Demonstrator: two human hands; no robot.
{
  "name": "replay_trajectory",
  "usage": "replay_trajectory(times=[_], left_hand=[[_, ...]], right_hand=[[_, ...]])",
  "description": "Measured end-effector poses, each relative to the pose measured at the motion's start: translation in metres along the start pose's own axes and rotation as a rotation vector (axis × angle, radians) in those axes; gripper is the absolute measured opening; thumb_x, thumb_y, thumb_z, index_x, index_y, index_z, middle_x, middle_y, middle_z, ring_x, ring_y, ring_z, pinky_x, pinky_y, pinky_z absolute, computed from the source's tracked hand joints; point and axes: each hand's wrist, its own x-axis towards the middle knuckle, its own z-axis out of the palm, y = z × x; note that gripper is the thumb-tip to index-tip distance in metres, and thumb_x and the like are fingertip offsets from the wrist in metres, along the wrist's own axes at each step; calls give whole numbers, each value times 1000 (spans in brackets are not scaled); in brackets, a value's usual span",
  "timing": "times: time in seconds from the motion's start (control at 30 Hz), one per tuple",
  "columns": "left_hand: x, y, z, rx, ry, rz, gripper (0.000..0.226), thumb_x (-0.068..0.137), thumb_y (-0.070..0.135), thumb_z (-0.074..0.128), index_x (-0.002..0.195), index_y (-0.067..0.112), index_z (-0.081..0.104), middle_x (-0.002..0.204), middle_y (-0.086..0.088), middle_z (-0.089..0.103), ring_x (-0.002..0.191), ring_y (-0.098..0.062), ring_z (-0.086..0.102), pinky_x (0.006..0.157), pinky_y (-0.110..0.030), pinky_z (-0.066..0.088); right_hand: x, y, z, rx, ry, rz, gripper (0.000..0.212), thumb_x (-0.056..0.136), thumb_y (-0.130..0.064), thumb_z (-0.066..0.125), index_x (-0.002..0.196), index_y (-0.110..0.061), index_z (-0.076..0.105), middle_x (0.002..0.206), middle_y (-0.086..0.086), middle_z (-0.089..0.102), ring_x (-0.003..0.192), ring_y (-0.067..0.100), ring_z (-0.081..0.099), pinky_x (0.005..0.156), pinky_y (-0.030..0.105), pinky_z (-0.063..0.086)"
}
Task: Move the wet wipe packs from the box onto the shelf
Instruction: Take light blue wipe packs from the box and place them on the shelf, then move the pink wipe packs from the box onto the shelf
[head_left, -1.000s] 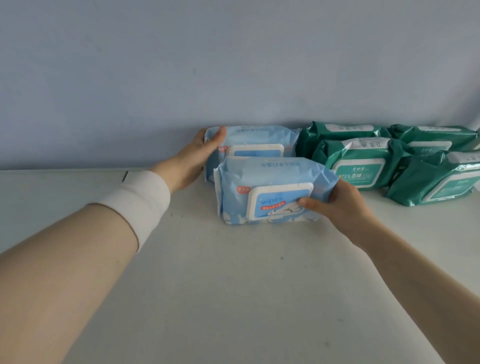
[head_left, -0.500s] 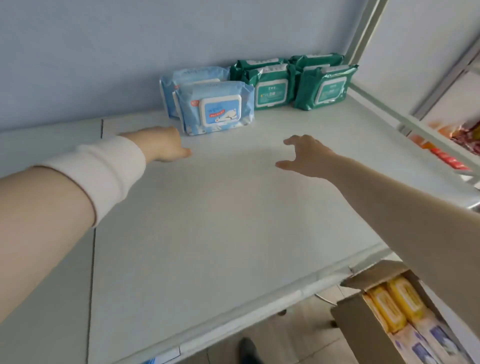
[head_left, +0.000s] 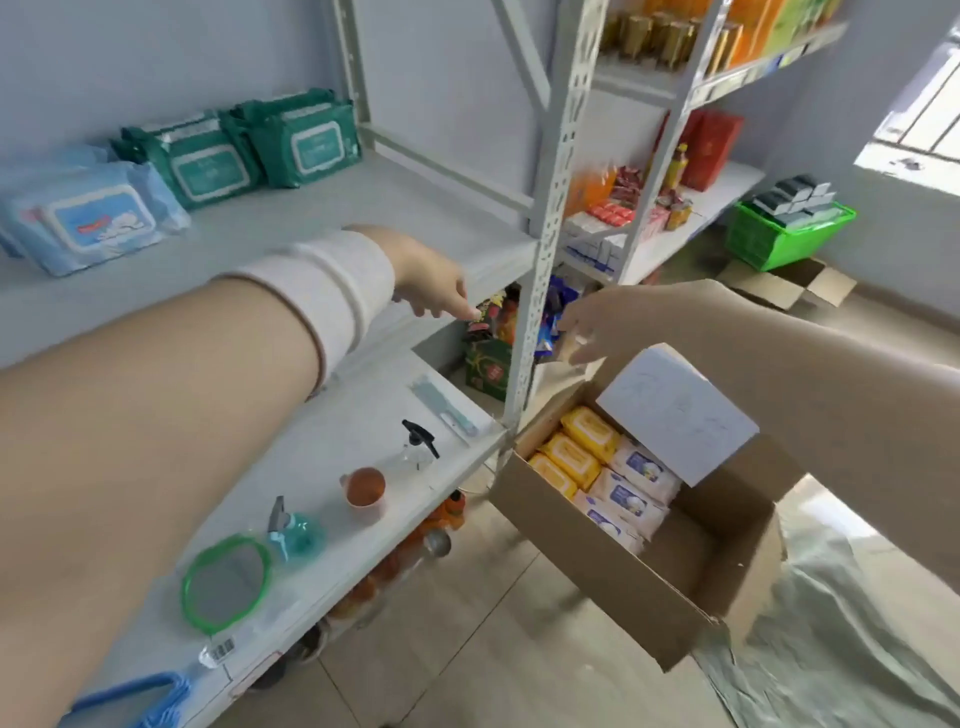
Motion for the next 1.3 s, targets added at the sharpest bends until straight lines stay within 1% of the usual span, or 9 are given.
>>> replay_trajectory(times=[0.07,0.17,0.33,0.5,0.7,0.87,0.97,1.13,1.3], left_hand=[[30,67,14,28,-53,111,51,94,47,40,132,14,47,127,-7,58,107,-21,59,101,-44,44],[73,148,49,134,-150,179,54,93,50,41,135,16,45,133,-5,53,117,-22,55,104,-41,41],[141,227,105,223,-286,236,55,93,49,44,138,18,42,141,-3,46,125,-24,47,102,-37,41],[233,249,156,324,-392,255,53,93,48,43,133,14,47,137,-7,51,122,-27,50,100,-38,40],[316,244,214,224,-578,240,49,94,42,44,135,16,41,140,-9,47,124,-28,47,103,-36,35],[386,246,264,149,-642,195,52,95,40,44,137,10,38,141,-12,45,127,-28,45,103,-36,35],[447,257,327,16,-617,152,60,93,39,48,142,9,31,146,-13,38,132,-28,40,108,-37,34],[519,262,419,-322,-457,-106,71,89,34,58,145,7,24,148,-15,32,136,-30,32,112,-38,27],[562,264,462,-479,-302,-192,74,84,37,64,139,2,31,143,-17,41,132,-33,39,110,-42,32]], right_hand=[[-32,54,37,62,-60,67,56,91,-40,53,140,-17,38,141,3,46,127,22,44,105,32,36],[-68,127,95,206,-194,235,59,91,-43,53,140,-16,37,140,4,46,126,21,44,101,28,34],[-78,210,181,291,-337,372,58,93,-40,50,140,-9,38,141,9,45,120,21,47,104,31,34],[-43,245,264,449,-414,448,59,92,-44,49,140,-10,39,139,7,48,127,25,45,104,34,37],[7,233,357,831,-527,555,63,90,-44,54,141,-13,35,142,8,45,128,24,46,103,32,39],[58,227,422,1024,-556,613,60,90,-43,51,140,-14,34,142,8,45,128,25,45,104,34,39],[108,224,488,1175,-506,713,63,90,-46,50,142,-14,32,142,8,46,129,23,44,103,31,37],[167,208,579,1443,-535,862,80,88,-47,55,146,-4,21,149,11,37,134,25,39,107,32,33],[207,189,616,1794,-330,1110,69,78,-31,72,134,-9,38,133,8,55,120,26,54,100,37,43]])
